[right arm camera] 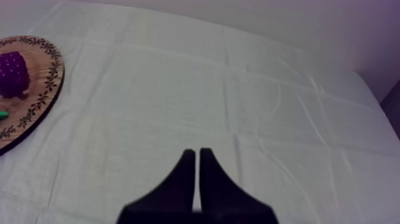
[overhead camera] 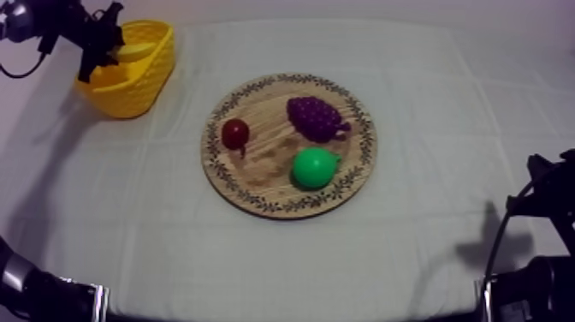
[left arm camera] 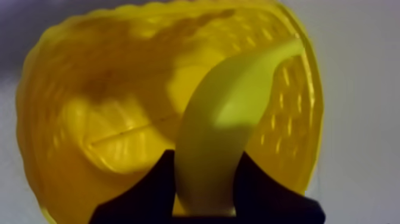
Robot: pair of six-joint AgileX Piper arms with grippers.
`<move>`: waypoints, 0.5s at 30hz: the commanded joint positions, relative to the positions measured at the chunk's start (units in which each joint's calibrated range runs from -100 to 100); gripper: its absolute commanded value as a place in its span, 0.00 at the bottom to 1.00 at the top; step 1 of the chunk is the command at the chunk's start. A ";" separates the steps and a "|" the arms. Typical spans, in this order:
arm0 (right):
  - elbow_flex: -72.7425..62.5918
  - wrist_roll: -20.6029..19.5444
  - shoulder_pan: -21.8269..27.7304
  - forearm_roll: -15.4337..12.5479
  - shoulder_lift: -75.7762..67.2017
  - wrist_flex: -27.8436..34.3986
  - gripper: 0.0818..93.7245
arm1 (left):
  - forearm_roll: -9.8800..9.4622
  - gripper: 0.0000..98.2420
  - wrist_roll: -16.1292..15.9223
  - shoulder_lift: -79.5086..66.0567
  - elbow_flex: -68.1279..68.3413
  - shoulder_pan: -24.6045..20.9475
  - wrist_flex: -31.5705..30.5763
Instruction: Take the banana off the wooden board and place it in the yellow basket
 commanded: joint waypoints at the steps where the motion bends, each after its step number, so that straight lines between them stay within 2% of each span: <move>1: 0.05 0.01 0.00 -0.03 -0.01 -0.02 0.00 | 0.06 0.34 -0.19 0.52 0.16 -0.12 -0.72; 15: 0.05 0.01 0.00 -0.03 -0.01 -0.02 0.00 | 0.52 0.54 -1.58 2.77 0.92 -0.80 -3.91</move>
